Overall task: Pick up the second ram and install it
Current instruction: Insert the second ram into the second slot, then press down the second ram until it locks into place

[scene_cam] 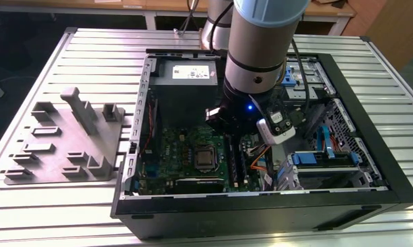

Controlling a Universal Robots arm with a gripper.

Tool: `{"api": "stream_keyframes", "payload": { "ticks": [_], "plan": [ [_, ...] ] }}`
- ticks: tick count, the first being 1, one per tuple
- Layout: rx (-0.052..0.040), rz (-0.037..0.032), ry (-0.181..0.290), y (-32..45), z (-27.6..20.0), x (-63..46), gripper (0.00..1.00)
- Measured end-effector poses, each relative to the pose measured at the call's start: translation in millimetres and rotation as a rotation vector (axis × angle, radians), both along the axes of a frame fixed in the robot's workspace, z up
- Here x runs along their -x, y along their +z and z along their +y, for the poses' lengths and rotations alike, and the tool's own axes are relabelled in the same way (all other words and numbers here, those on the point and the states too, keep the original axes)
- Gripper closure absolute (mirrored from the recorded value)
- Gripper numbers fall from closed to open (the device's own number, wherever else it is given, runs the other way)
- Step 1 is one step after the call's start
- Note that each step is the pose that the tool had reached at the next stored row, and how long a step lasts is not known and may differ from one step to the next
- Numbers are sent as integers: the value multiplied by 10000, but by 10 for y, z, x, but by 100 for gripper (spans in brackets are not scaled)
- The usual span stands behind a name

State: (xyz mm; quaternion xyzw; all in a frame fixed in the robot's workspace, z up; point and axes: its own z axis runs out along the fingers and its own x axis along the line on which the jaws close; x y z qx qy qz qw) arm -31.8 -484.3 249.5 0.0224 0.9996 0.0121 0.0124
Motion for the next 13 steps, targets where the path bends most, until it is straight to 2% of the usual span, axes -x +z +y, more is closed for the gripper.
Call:
{"api": "stream_keyframes", "payload": {
  "ticks": [4, 5, 13],
  "plan": [
    [0, -1, 0, 0, 0, 0, 86],
    [-1, -1, 0, 0, 0, 0, 93],
    [0, -10, 0, 0, 0, 0, 93]
  ]
}}
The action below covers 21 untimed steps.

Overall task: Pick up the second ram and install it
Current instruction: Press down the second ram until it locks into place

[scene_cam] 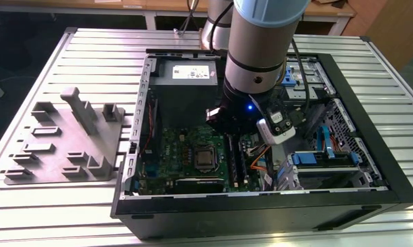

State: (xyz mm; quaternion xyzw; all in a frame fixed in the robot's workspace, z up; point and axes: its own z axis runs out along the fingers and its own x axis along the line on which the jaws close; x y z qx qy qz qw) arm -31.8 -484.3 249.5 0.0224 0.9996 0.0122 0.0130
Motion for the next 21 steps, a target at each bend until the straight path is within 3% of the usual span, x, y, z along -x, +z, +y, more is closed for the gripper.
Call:
{"api": "stream_keyframes", "payload": {
  "ticks": [10, 21],
  "plan": [
    [-43, -10, -6, -5, 20, 6, 93],
    [-44, -10, -6, -15, 216, 5, 93]
  ]
}}
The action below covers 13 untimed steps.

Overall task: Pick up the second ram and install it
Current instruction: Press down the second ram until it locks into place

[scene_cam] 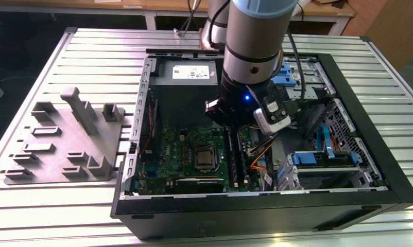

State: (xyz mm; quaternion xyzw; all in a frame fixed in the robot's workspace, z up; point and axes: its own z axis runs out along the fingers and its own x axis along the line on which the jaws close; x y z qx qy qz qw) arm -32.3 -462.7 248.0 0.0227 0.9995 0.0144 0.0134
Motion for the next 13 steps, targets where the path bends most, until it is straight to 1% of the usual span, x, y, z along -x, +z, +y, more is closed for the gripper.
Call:
{"api": "stream_keyframes", "payload": {
  "ticks": [2, 6, 7, 13],
  "plan": [
    [1, 1, 0, -4, 16, 0, 93],
    [-1, 0, 0, -58, 27, 0, 93],
    [0, 1, -2, -66, 35, 1, 93],
    [-2, 1, 0, -101, 114, 0, 93]
  ]
}}
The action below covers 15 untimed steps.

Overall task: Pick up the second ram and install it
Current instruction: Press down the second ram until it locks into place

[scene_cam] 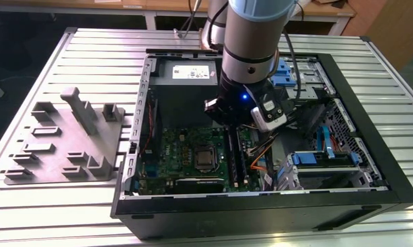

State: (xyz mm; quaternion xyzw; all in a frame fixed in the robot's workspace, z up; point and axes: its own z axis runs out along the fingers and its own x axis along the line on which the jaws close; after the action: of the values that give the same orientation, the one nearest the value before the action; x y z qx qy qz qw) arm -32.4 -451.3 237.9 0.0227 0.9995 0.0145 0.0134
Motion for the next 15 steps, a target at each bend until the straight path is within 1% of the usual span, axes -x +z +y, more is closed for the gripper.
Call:
{"api": "stream_keyframes", "payload": {
  "ticks": [3, 5, 9, 15],
  "plan": [
    [-2, 0, 0, -12, 42, 0, 93],
    [-1, -1, 1, -17, 58, -1, 93],
    [-1, 0, 0, -65, 66, 0, 93],
    [-4, -1, 0, -67, 71, 0, 93]
  ]
}}
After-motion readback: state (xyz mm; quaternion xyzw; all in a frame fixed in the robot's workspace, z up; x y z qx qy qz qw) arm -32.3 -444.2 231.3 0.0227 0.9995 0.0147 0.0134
